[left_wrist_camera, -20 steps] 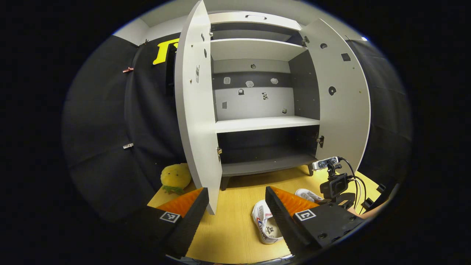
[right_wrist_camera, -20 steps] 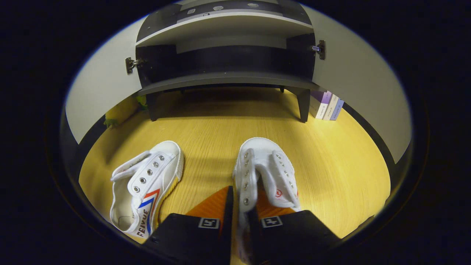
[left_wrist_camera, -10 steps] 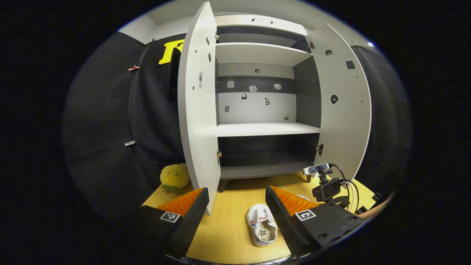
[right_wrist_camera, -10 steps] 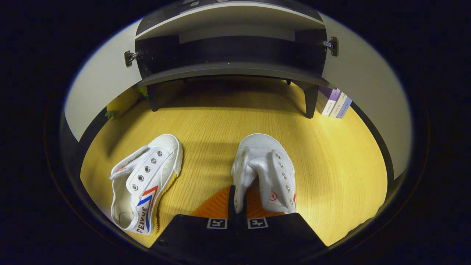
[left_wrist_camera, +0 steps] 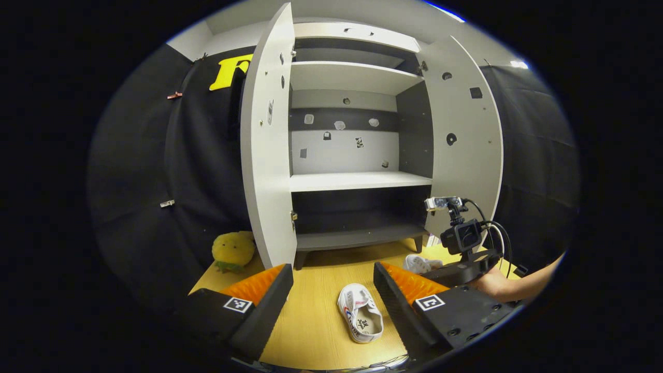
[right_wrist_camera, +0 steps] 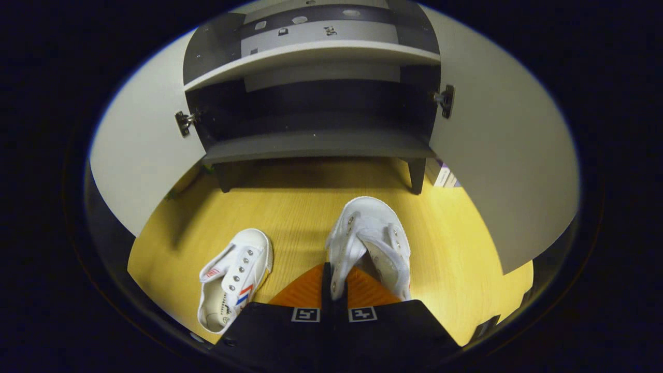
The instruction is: Grab one shoe with the right hand and put it into the shoe cabinet, grab the other shoe with the left hand and put it into the shoe cabinet; then close the right door with the right hand and the left door with the left hand.
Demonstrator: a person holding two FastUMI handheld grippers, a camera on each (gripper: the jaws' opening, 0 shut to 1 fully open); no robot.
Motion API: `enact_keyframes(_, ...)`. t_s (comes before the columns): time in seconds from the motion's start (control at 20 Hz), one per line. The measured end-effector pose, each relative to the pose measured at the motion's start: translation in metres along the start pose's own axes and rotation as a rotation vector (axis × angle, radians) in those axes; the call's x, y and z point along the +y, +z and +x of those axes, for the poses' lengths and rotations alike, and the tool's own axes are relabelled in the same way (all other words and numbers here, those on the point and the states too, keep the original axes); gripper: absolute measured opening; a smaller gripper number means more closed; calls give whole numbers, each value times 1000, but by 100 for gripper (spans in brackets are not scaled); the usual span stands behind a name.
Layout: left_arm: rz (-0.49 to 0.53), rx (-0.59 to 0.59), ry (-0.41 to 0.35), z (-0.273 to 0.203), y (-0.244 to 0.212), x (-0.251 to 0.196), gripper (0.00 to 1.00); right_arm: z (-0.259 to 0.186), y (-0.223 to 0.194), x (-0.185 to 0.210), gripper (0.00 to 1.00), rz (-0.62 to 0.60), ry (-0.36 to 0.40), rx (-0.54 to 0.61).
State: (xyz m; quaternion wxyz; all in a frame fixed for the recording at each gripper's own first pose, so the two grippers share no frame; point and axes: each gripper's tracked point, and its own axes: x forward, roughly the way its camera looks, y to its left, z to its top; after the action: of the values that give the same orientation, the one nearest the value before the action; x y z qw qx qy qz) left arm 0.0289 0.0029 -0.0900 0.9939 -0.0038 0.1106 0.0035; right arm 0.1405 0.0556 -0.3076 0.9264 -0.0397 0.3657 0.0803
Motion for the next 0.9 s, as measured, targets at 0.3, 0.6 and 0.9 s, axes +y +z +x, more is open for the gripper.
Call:
enact_keyframes(0.3, 55, -76, -55, -12, 21, 2, 98, -69, 81, 23, 5, -67, 15, -165)
enact_keyframes(0.6, 73, -120, -75, -29, 39, 4, 100, -122, 155, 47, 5, -37, 81, -313)
enact_keyframes(0.9, 51, -171, -37, -31, 60, 18, 97, -133, 232, 54, 5, -92, 95, -383)
